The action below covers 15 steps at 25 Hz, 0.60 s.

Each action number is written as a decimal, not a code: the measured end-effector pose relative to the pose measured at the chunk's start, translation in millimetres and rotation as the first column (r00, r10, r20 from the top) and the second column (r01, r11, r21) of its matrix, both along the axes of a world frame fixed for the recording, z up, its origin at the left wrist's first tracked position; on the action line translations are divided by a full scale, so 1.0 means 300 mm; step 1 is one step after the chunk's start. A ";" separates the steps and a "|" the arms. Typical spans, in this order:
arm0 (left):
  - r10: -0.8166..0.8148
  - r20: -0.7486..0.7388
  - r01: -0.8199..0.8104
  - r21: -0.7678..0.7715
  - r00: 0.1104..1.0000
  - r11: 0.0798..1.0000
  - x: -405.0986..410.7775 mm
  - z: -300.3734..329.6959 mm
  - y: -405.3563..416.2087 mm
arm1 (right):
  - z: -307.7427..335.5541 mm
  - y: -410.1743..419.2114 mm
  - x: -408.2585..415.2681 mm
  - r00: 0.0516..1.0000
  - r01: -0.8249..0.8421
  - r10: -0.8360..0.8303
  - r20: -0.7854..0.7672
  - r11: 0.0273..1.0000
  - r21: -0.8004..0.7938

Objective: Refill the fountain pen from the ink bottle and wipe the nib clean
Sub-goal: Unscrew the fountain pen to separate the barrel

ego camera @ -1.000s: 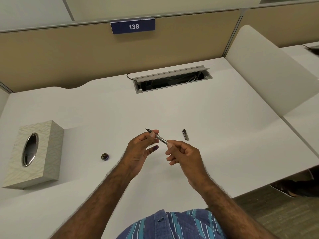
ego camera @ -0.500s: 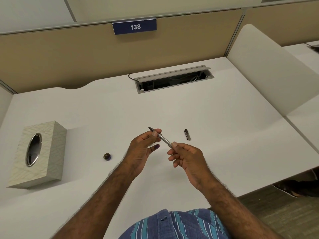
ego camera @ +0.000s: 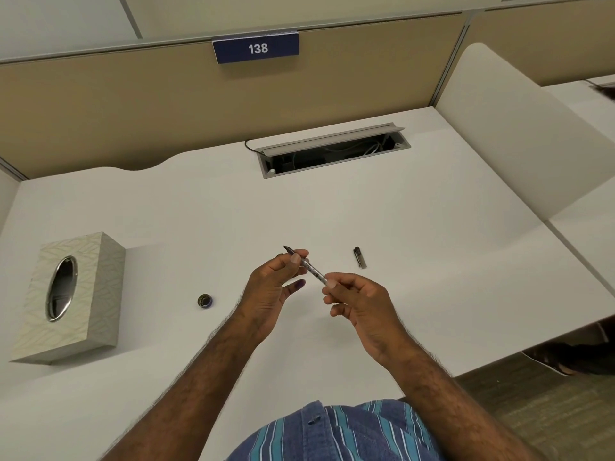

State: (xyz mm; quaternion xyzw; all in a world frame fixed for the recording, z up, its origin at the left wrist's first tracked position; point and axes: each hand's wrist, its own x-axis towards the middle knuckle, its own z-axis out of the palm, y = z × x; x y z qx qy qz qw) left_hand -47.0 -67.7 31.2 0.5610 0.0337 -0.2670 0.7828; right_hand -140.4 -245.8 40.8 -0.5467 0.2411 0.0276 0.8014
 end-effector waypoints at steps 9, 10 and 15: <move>0.005 -0.012 -0.005 0.010 1.000 1.000 -0.004 -0.006 0.004 | -0.010 -0.008 -0.005 0.997 -0.041 0.045 -0.059 0.998 0.057; 0.005 -0.014 -0.005 0.009 1.000 1.000 -0.005 -0.006 0.004 | -0.010 -0.007 -0.006 0.998 -0.034 0.036 -0.050 0.998 0.044; 0.015 -0.029 -0.015 0.009 0.999 1.000 -0.011 -0.012 -0.001 | -0.009 -0.012 0.000 0.997 -0.023 0.031 -0.065 0.993 0.116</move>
